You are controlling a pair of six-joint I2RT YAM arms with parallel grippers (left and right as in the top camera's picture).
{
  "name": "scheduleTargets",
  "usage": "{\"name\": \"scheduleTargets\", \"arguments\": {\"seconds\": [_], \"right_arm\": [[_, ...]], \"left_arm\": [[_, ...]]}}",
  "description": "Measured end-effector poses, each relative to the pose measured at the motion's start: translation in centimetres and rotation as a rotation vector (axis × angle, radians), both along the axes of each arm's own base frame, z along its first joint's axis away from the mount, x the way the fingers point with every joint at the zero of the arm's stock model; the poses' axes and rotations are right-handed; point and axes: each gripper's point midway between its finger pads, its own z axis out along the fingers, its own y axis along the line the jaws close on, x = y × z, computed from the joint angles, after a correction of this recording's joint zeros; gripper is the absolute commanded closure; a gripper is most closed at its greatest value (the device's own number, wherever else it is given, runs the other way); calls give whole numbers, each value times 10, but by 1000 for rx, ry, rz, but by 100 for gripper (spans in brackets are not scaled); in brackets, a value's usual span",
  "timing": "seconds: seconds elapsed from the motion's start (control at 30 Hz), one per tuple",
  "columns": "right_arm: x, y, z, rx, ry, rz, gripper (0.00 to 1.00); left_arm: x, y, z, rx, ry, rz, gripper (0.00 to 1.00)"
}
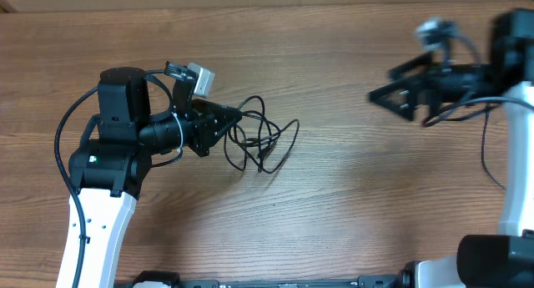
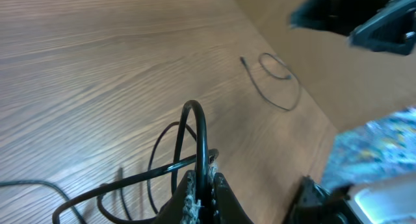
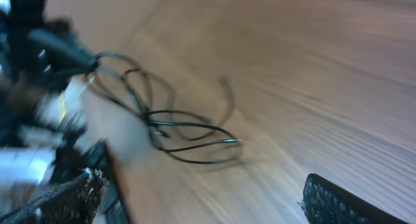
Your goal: Untangle cables
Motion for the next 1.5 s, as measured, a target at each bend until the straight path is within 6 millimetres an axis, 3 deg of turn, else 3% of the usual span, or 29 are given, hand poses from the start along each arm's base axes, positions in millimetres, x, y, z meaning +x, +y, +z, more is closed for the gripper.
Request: {"name": "scheduleTargets", "arguments": {"seconds": [0.1,0.17,0.2,0.33,0.53,0.6,0.67,0.77,0.8,0.87,1.07,1.1,1.13,1.17,1.23,1.27,1.3,1.4,1.5], "right_arm": [[-19,45,-3,-24,-2,147,4],[-32,69,-7,-48,-4,228,9],[-48,94,-10,-75,-13,321,14],[-68,125,-22,-167,-23,415,20],[-72,130,-33,-251,8,400,23],[-70,130,-36,-273,14,380,42],[-69,130,-37,-285,16,369,46],[-68,130,-37,-286,28,359,74],[-69,130,-37,-283,32,357,88],[-69,131,-36,-275,39,357,95],[-80,140,-33,-251,50,393,96],[-82,142,-33,-250,49,402,90],[-88,149,-33,-248,44,430,78],[-93,156,-32,-244,28,453,75],[-102,171,-30,-237,-11,505,51],[-106,175,-30,-237,-24,524,50],[-108,180,-30,-236,-37,535,52],[-105,183,-29,-240,-64,537,96],[-104,182,-31,-250,-59,527,96]], "left_arm": [[-5,-8,5,-16,-27,-48,96],[-8,-15,9,-26,-50,-83,96],[-11,-25,14,-37,-80,-121,96],[-10,-33,25,-68,-116,-143,96],[-3,-33,33,-104,-95,-98,96],[0,-33,39,-128,-91,-84,96],[1,-34,40,-142,-73,-74,96],[1,-34,40,-155,-46,-64,96],[1,-34,41,-159,-39,-60,96],[1,-34,41,-166,-24,-53,96],[7,-30,39,-172,17,2,96],[7,-30,39,-177,28,10,96],[8,-30,38,-182,40,18,96],[8,-30,39,-190,55,28,96],[9,-30,39,-203,74,39,96],[9,-30,40,-208,82,41,96],[9,-30,40,-211,89,44,96],[7,-31,41,-223,102,37,95],[6,-31,41,-228,108,34,96]]}}
